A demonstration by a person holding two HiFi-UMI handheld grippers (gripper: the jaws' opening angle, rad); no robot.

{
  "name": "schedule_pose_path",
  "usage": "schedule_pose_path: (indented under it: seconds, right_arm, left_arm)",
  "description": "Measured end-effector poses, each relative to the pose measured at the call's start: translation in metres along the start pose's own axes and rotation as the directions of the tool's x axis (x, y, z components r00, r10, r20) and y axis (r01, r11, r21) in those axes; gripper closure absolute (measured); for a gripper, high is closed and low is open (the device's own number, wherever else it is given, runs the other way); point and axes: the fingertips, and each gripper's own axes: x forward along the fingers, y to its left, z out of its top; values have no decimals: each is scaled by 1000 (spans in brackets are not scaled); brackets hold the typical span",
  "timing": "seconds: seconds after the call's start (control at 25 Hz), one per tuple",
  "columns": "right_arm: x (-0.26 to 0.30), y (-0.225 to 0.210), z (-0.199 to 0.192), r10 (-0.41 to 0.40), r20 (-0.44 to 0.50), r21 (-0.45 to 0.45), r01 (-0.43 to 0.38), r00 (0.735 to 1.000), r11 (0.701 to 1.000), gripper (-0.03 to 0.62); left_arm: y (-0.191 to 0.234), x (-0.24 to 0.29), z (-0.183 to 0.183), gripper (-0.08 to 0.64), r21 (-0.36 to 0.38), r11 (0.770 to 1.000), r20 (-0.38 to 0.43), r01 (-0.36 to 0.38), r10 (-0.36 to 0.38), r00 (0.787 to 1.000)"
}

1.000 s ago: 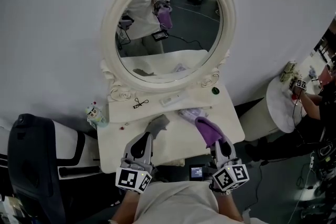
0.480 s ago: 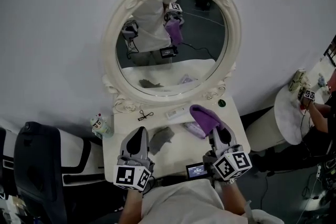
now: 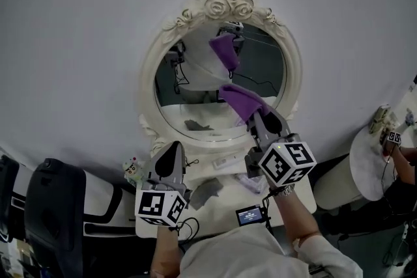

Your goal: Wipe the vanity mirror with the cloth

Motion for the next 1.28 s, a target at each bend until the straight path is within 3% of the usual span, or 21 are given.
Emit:
schedule_pose_path:
  seconds: [0.32,0.72,1.0,1.28]
  right_arm:
    - [86,25,46,42,30,-26,-41,999,999,540]
    - [140,60,57,95,58,-38,-93,994,995,538]
    - [153,39,65,25,93,-44,-21,995,999,538]
    - [130,-31,84,-129,133,-81,140,983,987,538]
  left_arm:
    - [4,15,55,558,70,997,67,-42,37,997]
    - [25,-11,60,558,88,985,77,-146,139,987]
    - [31,-9,55,559,79,987,73,-143,138,988]
    - [2,31,40,558,51,999,52,-13,10,999]
